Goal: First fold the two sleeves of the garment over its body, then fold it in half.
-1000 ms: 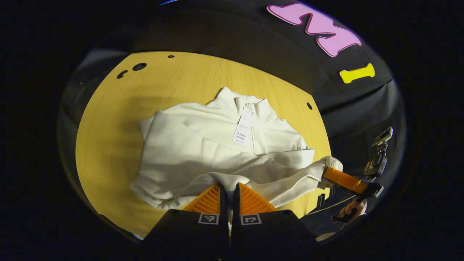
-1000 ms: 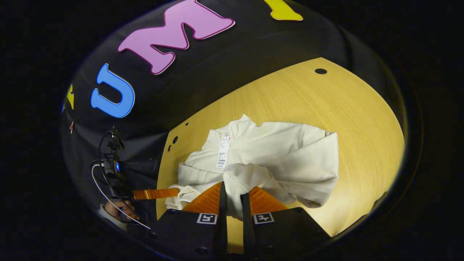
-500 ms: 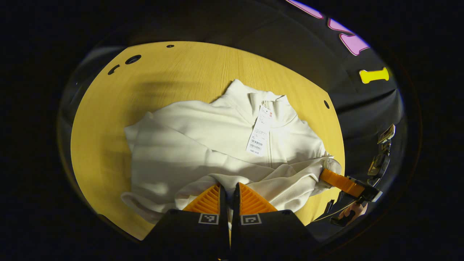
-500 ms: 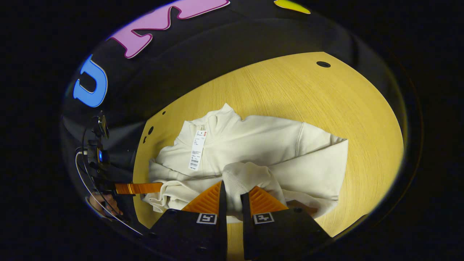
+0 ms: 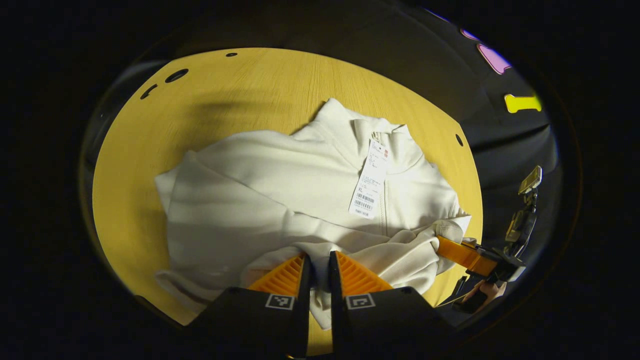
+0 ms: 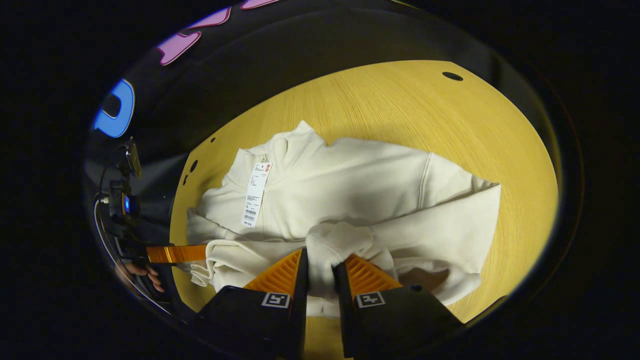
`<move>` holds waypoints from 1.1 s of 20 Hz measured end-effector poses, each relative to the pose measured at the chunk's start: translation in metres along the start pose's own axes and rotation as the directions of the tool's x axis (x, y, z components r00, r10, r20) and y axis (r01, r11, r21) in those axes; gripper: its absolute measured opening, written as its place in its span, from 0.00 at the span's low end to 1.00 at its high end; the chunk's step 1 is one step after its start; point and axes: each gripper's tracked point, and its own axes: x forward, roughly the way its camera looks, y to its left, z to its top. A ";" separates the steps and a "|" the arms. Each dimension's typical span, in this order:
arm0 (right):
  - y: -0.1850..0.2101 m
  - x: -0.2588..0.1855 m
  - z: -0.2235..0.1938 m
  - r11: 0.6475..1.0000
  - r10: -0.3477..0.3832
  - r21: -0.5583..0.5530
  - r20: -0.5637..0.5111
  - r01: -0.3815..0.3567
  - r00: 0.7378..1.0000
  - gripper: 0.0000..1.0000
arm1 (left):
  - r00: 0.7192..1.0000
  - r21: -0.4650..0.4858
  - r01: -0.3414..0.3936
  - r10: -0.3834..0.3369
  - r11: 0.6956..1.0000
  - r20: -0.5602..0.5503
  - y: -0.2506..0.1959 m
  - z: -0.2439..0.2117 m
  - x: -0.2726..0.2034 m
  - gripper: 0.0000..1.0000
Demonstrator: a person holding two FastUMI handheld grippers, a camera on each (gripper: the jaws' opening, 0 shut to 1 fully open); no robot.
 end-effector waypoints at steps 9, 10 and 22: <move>0.014 -0.023 0.000 0.999 0.031 0.017 0.015 -0.032 0.999 0.59 | 0.995 0.076 -0.006 -0.001 0.997 0.096 -0.015 0.000 -0.021 0.72; 0.017 -0.026 -0.003 0.999 0.041 0.021 0.008 -0.041 0.999 0.59 | 0.993 0.079 -0.006 -0.003 0.997 0.114 -0.017 0.000 -0.026 0.75; 0.030 -0.092 0.010 0.994 0.094 0.040 0.140 -0.101 0.986 0.74 | 0.978 0.101 0.010 -0.031 0.995 0.205 -0.027 -0.029 -0.074 0.88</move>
